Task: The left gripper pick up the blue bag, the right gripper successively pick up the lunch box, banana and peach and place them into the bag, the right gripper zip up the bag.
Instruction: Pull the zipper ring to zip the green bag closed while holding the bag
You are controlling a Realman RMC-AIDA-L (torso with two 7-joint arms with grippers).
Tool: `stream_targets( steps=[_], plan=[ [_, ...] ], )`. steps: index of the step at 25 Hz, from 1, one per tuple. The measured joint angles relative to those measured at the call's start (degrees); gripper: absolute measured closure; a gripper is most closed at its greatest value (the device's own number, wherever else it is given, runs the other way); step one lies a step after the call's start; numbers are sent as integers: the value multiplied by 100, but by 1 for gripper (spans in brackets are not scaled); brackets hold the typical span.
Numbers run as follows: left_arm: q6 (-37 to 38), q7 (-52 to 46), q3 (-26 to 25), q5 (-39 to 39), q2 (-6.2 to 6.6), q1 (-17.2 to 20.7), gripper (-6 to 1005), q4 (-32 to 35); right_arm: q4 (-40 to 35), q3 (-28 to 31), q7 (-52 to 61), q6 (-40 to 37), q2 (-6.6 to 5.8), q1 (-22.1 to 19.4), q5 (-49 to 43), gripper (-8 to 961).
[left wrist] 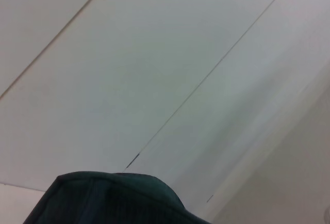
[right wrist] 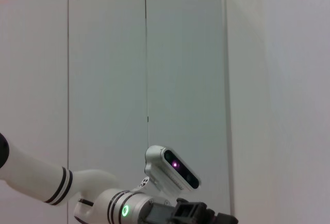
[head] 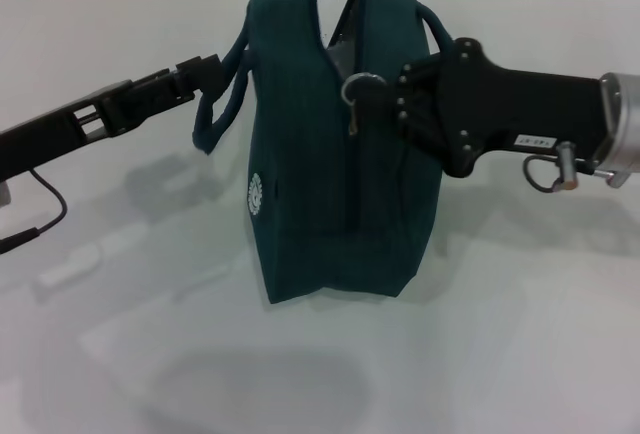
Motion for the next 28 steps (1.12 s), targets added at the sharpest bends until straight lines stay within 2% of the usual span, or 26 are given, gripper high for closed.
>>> stream_targets(
  steps=[3, 9, 16, 21, 28],
  plan=[
    [3, 13, -1, 0, 25, 77, 105, 1, 16, -183, -5, 175, 20, 92, 129, 944],
    [29, 27, -7, -1, 127, 260, 105, 6, -44, -961, -76, 735, 23, 284, 818, 944],
    [34, 28, -60, 41, 144, 298, 104, 6, 20, -1071, -82, 927, 22, 383, 936, 944],
    [11, 28, -62, 121, 129, 300, 105, 3, 7, -1416, -79, 1318, 23, 449, 1510, 944],
    [5, 28, -28, 143, 99, 254, 106, -61, 209, -1448, 283, 1536, 8, 547, 1999, 945]
  ],
)
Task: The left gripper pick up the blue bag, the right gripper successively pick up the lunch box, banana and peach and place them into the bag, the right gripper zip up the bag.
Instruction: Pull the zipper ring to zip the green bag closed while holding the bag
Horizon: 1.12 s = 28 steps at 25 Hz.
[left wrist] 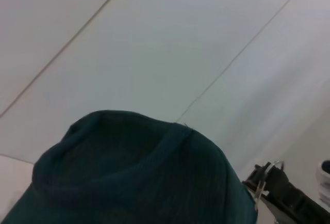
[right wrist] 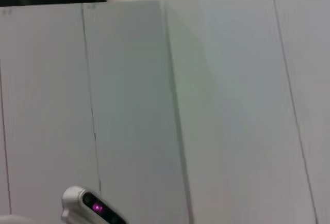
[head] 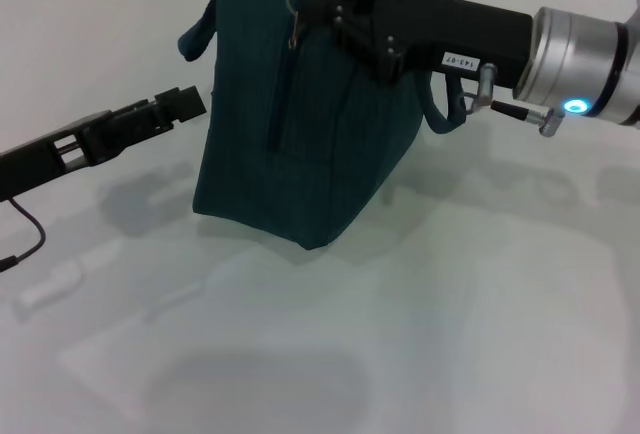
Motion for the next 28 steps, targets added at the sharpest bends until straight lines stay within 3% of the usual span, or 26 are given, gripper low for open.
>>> stream_targets(
  steps=[9, 28],
  plan=[
    [-12, 0, -8, 14, -69, -26, 108, 0, 201, -624, 561, 27, 6, 20, 714, 945],
    [-189, 130, 11, 59, -117, -259, 111, -86, 349, -749, 826, -83, 6, -4, 832, 944]
  ],
)
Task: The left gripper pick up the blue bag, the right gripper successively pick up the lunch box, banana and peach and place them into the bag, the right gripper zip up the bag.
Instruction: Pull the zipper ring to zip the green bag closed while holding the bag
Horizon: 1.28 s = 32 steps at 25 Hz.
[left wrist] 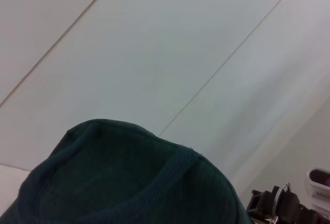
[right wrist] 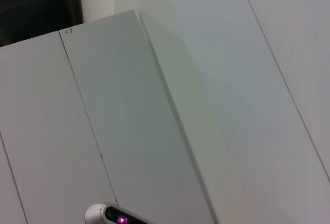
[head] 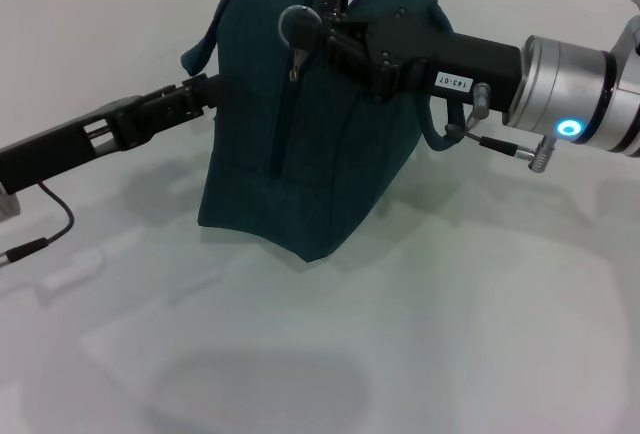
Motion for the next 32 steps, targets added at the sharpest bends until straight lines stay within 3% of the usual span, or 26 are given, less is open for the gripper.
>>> stream_targets(
  steps=[14, 32],
  plan=[
    [22, -20, 10, -27, -15, -254, 450, -54, -2, -1, 5, 32, 0, -66, 2, 945],
    [-202, 1, 232, 105, -18, -348, 487, -54, -3, -3, 5, 2, 0, -86, 1, 944]
  ],
)
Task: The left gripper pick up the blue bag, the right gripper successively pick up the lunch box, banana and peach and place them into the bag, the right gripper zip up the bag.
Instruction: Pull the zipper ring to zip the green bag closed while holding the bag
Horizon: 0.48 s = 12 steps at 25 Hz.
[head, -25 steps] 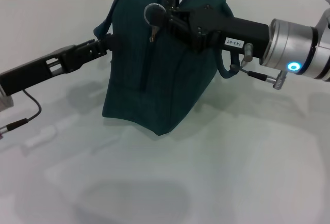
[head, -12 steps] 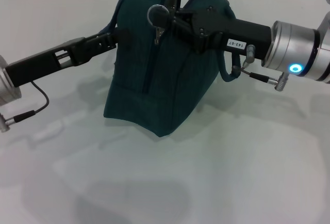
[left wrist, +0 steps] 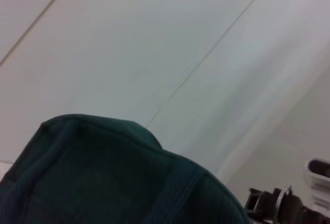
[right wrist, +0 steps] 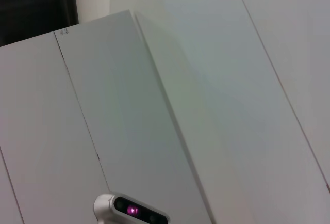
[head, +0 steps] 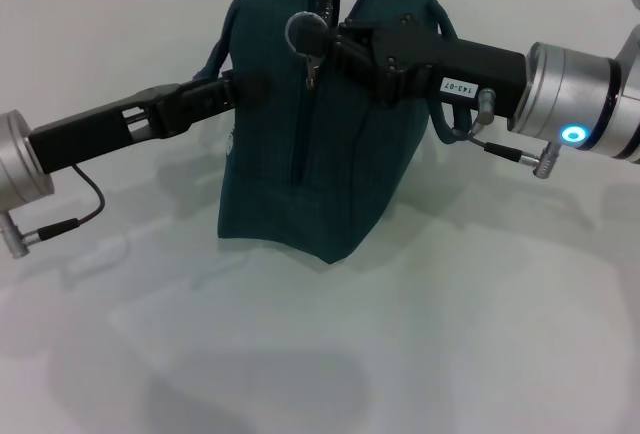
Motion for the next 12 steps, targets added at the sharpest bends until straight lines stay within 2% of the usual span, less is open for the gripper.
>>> stream_targets(
  steps=[9, 11, 12],
  plan=[
    [-16, 0, 6, 62, 8, -2, 513, 0, 0, 5, 0, 0, 0, 0, -1, 944],
    [-16, 0, 6, 62, 9, -1, 745, 0, 0, 16, -1, 0, 0, 0, -1, 944],
    [-15, 9, 6, 62, 9, -1, 768, 0, 0, 16, 0, 0, 0, 0, -1, 944]
  ],
)
